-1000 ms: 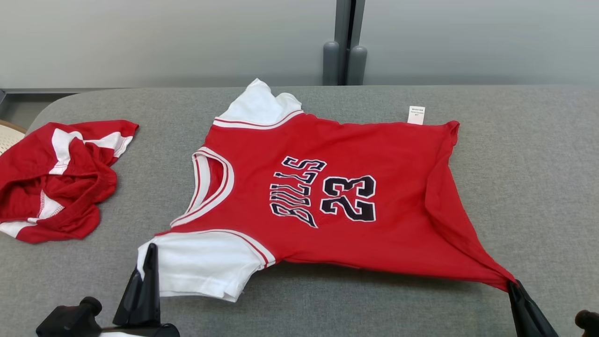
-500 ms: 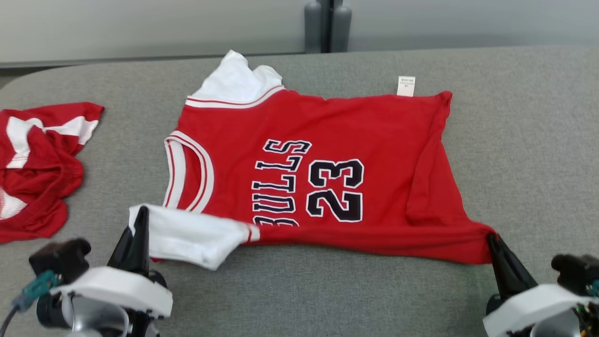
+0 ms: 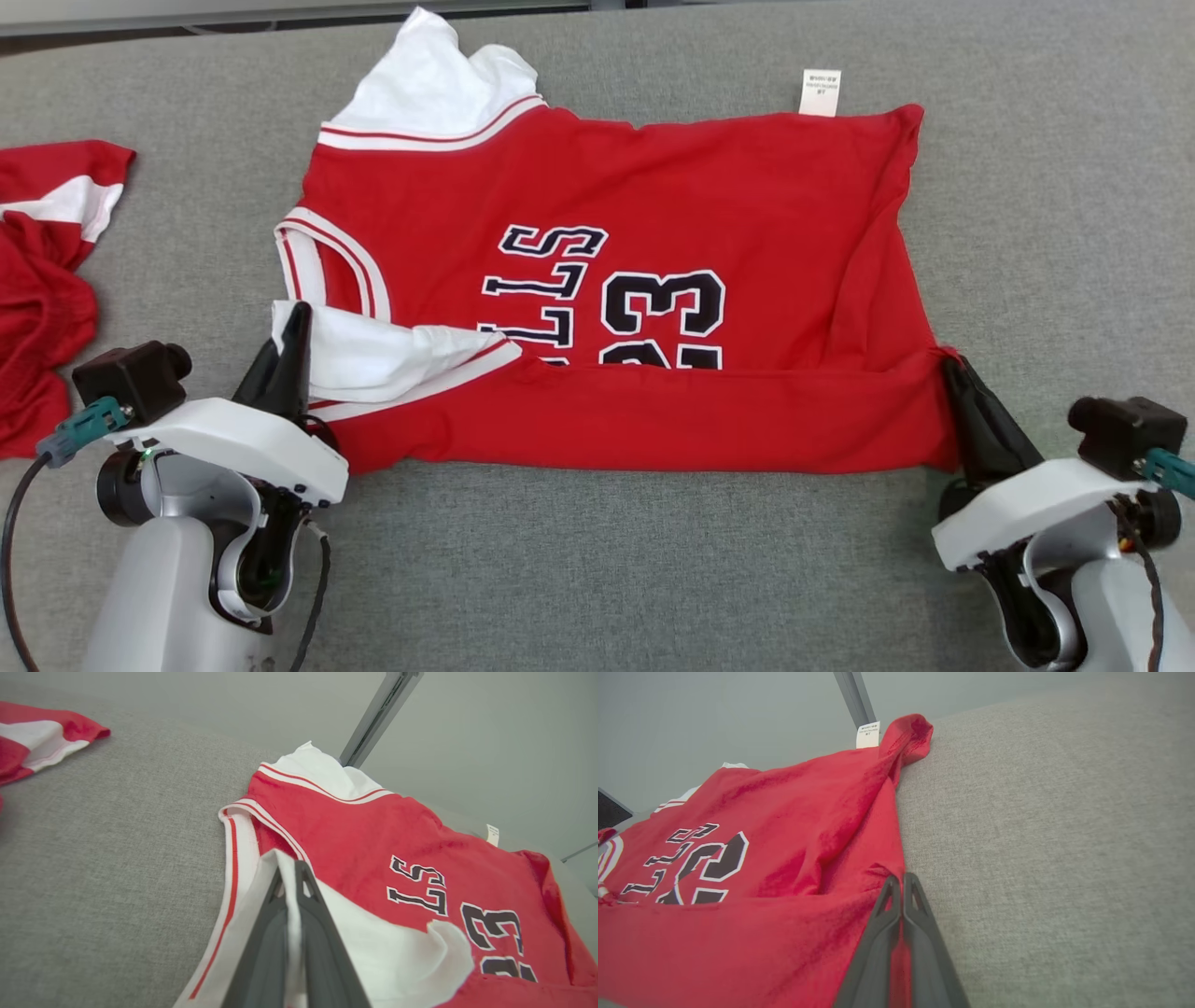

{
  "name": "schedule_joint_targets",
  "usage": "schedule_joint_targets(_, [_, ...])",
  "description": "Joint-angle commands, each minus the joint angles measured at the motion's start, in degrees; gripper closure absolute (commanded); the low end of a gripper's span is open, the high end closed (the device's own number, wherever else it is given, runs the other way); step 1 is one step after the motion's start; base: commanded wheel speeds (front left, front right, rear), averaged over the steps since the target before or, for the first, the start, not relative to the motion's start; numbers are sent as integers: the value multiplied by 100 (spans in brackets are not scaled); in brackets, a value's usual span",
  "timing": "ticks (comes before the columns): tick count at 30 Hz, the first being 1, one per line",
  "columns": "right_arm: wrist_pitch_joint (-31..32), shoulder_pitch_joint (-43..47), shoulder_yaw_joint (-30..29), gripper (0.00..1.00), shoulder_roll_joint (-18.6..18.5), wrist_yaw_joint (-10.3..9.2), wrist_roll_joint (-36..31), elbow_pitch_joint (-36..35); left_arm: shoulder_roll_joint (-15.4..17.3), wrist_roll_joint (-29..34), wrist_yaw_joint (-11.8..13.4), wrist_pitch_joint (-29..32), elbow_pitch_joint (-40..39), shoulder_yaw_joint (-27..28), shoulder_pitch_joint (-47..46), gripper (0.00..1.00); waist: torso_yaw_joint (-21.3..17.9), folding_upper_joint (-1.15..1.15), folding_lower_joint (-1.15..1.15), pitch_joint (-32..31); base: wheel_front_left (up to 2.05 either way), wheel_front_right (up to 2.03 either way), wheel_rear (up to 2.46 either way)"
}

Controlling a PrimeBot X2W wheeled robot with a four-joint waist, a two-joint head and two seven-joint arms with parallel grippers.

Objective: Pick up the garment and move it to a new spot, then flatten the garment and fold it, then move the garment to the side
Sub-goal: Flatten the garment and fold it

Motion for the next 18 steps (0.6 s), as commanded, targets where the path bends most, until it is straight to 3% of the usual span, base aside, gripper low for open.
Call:
schedule_joint_targets(1, [-108,-113,70,55,-61,-2,-3,42,31,-4,-9,-122,59,31,-132,0,-31,0,0,88,0,0,0])
schedule_joint_targets(2, [-170,-156,136,7,-93,-2,-8,86,23,9,-25,-195,131,27,-145,0,-35,0,0,110,0,0,0])
schedule_joint_targets(3, [-298,-202,178,0,-112,-3,-24,88,13,57,-7,-330,159,34,-147,0,-35,0,0,127,0,0,0])
schedule_joint_targets(11, [-1416,-263,73,0,-239,-2,-707,-225,19,812,269,-1911,-123,50,193,0,21,0,0,37,0,0,0])
schedule_joint_targets(18, [-1531,225,-201,0,-122,-2,-1241,-922,-42,1456,406,-2271,-873,-49,819,0,39,0,0,-421,0,0,0])
